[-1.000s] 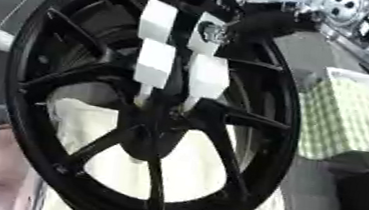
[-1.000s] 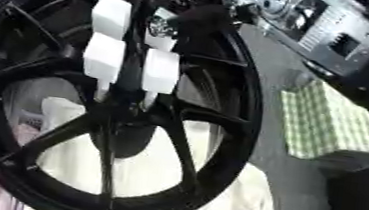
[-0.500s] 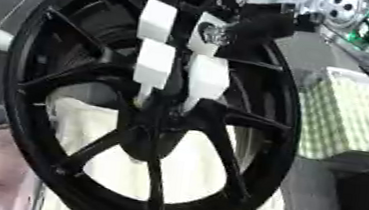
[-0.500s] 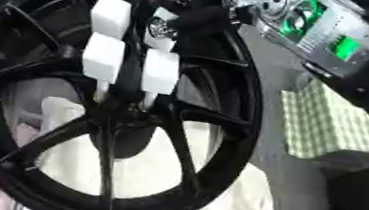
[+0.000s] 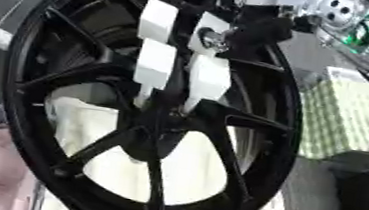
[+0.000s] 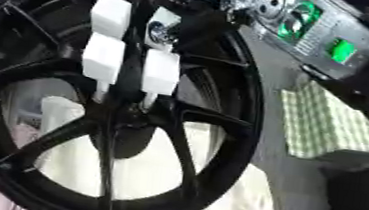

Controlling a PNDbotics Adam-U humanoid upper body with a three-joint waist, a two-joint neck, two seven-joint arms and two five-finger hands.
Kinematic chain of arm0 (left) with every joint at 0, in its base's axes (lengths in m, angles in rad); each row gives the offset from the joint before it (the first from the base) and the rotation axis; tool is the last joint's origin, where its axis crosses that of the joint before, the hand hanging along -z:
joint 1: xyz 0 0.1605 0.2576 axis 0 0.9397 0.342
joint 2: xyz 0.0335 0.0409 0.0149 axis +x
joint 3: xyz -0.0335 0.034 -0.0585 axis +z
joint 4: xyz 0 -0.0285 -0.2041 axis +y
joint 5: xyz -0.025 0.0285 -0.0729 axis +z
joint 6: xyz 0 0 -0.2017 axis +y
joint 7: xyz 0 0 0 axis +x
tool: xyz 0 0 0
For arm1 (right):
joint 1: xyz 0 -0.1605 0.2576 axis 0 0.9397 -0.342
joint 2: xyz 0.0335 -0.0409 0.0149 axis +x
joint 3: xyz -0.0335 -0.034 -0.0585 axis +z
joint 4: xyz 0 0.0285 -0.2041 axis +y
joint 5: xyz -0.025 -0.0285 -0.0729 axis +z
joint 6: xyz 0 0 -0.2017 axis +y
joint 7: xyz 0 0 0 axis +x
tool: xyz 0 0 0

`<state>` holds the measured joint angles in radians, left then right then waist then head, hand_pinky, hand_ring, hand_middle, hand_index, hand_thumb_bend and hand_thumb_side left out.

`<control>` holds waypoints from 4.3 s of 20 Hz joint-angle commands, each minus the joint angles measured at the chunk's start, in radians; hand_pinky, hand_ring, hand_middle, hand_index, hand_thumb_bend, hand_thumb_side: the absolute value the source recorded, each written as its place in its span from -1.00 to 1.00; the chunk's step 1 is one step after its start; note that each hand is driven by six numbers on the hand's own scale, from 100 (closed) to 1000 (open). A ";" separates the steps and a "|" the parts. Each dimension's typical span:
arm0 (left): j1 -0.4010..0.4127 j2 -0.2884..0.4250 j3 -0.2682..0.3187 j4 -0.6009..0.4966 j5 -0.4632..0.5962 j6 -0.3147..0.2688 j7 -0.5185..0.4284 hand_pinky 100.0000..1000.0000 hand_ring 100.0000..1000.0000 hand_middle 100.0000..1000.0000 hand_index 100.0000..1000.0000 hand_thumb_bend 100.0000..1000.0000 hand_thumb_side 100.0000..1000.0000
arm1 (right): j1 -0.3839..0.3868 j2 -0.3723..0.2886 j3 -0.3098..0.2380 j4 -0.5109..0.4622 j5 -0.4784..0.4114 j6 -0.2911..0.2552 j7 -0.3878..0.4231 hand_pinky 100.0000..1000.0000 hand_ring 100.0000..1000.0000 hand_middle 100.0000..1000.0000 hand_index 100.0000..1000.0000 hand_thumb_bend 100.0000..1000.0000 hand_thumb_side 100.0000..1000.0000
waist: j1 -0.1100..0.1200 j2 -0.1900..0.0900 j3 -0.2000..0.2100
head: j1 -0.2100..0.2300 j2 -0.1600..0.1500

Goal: Pull the pin out of the wheel hub.

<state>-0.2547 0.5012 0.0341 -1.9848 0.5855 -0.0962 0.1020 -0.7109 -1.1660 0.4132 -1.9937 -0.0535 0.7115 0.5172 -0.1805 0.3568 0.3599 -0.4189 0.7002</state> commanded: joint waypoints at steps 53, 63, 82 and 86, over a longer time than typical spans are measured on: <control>-0.007 0.007 -0.004 -0.015 0.001 0.008 -0.019 0.53 0.22 0.18 0.54 -0.90 0.40 | 0.008 -0.015 -0.037 -0.006 -0.013 0.167 -0.006 0.24 0.27 -0.05 0.36 -1.00 -0.74 | 0.004 -0.002 0.005 | -0.012 -0.012; -0.005 0.009 -0.004 -0.015 0.004 0.008 -0.020 0.53 0.22 0.19 0.54 -0.89 0.39 | -0.002 -0.016 -0.039 -0.006 -0.043 0.177 -0.062 0.11 0.03 -0.26 0.13 -1.00 -1.00 | 0.006 -0.008 0.001 | -0.019 -0.004; -0.002 0.013 -0.004 -0.015 0.010 0.011 -0.023 0.53 0.22 0.19 0.54 -0.89 0.38 | -0.058 -0.008 -0.026 -0.006 -0.041 0.195 -0.055 -0.16 -0.34 -0.55 -0.35 -0.84 -1.00 | 0.002 -0.024 -0.001 | -0.026 0.007; -0.001 0.015 -0.003 -0.015 0.013 0.012 -0.024 0.53 0.23 0.20 0.54 -0.88 0.38 | -0.075 -0.009 -0.021 -0.006 -0.011 0.196 -0.009 -0.17 -0.35 -0.55 -0.36 -0.76 -1.00 | -0.002 -0.031 -0.001 | -0.028 0.010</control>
<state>-0.2539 0.4934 0.0282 -1.9848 0.5934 -0.0831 0.0835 -0.7700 -1.1479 0.4067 -1.9987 -0.0804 0.8316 0.4189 -0.1907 0.3521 0.3607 -0.4430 0.7087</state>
